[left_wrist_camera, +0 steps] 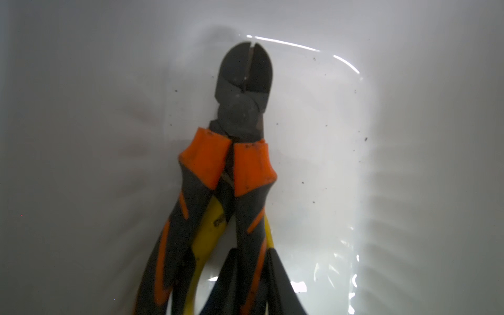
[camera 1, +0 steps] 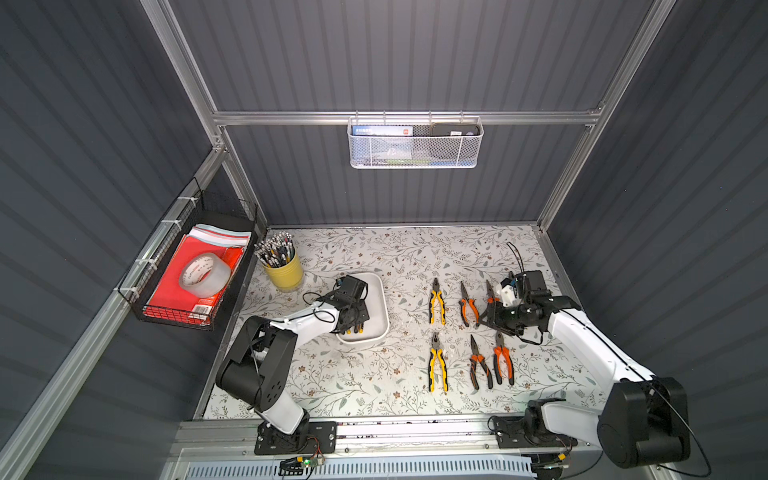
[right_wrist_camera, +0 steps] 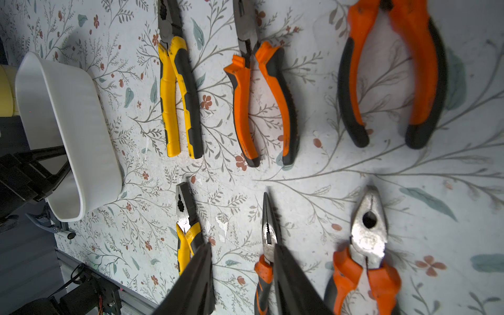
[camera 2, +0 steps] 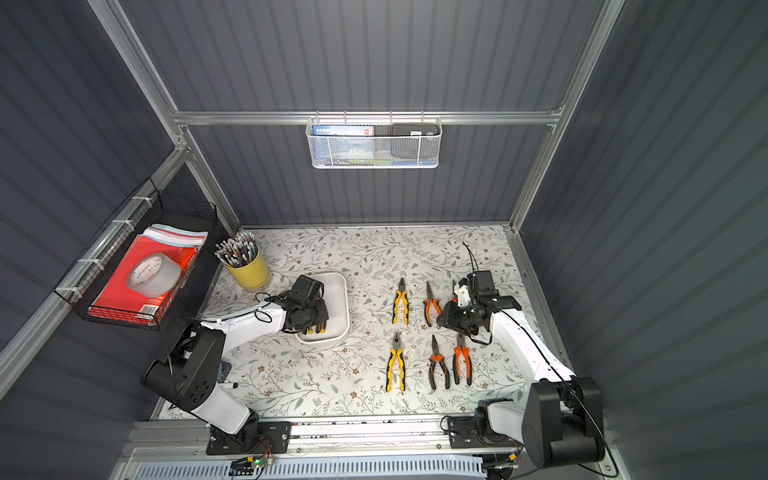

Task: Take the pliers out of the storage box
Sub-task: Pick up the pliers from the storage box.

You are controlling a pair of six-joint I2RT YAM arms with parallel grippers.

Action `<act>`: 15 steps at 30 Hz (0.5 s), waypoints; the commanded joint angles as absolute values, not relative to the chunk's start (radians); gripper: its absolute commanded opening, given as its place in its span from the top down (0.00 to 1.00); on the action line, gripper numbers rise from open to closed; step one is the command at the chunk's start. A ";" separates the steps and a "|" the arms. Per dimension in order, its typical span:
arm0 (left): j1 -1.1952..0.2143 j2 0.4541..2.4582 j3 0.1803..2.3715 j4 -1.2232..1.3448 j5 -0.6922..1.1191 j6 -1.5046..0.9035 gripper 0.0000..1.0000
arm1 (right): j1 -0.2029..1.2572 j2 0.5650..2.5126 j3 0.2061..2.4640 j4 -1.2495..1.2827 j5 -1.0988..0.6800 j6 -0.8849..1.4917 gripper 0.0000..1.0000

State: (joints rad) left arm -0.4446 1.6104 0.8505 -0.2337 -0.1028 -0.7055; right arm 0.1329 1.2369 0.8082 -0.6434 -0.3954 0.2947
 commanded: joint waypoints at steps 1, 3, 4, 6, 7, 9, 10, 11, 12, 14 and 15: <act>-0.448 1.570 0.828 -0.280 -0.155 -0.716 0.83 | 0.140 1.241 0.799 -0.652 -0.384 0.288 0.58; -0.448 1.557 0.830 -0.290 -0.165 -0.715 0.83 | 0.140 1.247 0.801 -0.652 -0.385 0.289 0.58; -0.448 1.549 0.833 -0.291 -0.168 -0.715 0.83 | 0.141 1.248 0.800 -0.651 -0.385 0.288 0.58; -0.448 1.541 0.834 -0.294 -0.171 -0.718 0.84 | 0.141 1.249 0.799 -0.652 -0.385 0.290 0.58; -0.448 1.539 0.835 -0.297 -0.173 -0.719 0.85 | 0.141 1.249 0.801 -0.651 -0.385 0.290 0.58; -0.448 1.536 0.836 -0.299 -0.175 -0.720 0.87 | 0.143 1.250 0.801 -0.652 -0.385 0.290 0.58; -0.448 1.534 0.838 -0.300 -0.174 -0.719 0.89 | 0.143 1.251 0.799 -0.651 -0.385 0.290 0.58; -0.448 1.532 0.841 -0.302 -0.176 -0.719 0.93 | 0.143 1.250 0.799 -0.652 -0.384 0.290 0.58; -0.448 1.526 0.842 -0.293 -0.173 -0.719 1.00 | 0.144 1.251 0.798 -0.653 -0.383 0.290 0.58; -0.448 1.516 0.850 -0.282 -0.172 -0.718 1.00 | 0.144 1.251 0.796 -0.653 -0.382 0.290 0.58; -0.448 1.511 0.855 -0.284 -0.175 -0.716 1.00 | 0.146 1.251 0.796 -0.651 -0.382 0.290 0.58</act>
State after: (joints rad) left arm -0.4446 1.5631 0.8410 -0.2810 -0.1436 -0.7124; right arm 0.1387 1.2407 0.8070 -0.6434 -0.3946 0.2947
